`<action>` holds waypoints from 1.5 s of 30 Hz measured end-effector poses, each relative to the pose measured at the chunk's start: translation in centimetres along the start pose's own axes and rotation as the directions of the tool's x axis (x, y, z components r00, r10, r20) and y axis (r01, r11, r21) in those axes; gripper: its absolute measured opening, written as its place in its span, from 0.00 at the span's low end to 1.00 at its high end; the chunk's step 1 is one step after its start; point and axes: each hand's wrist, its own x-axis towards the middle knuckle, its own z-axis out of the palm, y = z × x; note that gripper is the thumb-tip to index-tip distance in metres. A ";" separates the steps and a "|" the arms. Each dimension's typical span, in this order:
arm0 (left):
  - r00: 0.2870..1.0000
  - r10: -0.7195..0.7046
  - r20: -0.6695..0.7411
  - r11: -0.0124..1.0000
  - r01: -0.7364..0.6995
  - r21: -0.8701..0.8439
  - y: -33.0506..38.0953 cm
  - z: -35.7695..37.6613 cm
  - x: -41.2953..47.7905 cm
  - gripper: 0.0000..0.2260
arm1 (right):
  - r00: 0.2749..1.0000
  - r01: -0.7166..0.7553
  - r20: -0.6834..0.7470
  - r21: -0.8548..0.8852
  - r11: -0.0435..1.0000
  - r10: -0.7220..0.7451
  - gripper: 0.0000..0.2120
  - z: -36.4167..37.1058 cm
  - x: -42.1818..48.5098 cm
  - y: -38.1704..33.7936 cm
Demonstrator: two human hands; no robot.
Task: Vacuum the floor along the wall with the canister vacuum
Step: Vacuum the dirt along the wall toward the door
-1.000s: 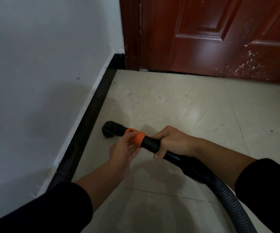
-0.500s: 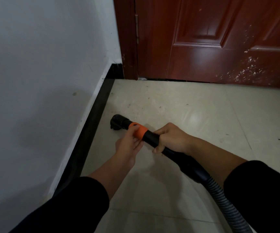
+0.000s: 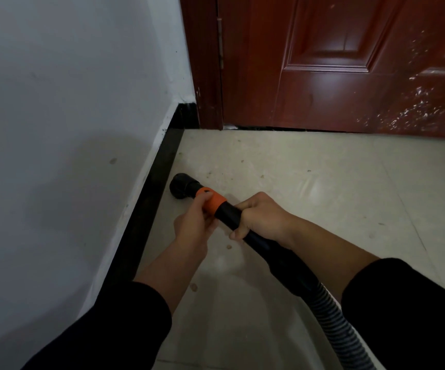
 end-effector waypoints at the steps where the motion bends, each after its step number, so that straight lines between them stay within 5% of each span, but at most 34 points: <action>1: 1.000 0.000 0.001 1.000 0.000 -0.003 0.1 0.0 0.2 0.17 | 1.000 -0.001 -0.002 0.004 1.000 0.002 0.11 0.0 0.1 -0.1; 37: 0.988 -0.094 0.125 0.994 0.086 0.061 -4.9 6.5 -4.2 0.13 | 0.996 0.002 -0.084 -0.113 0.994 -0.012 0.10 -5.7 -5.5 5.1; 42: 0.990 -0.094 0.104 0.994 0.088 0.061 -5.1 6.2 -4.8 0.11 | 0.991 0.055 -0.099 -0.326 0.944 -0.092 0.09 -4.5 -6.4 5.6; 45: 0.995 -0.073 0.071 0.996 0.068 0.066 -5.0 5.6 -4.9 0.12 | 0.977 0.108 -0.096 -0.550 0.828 -0.191 0.12 -3.0 -7.3 6.2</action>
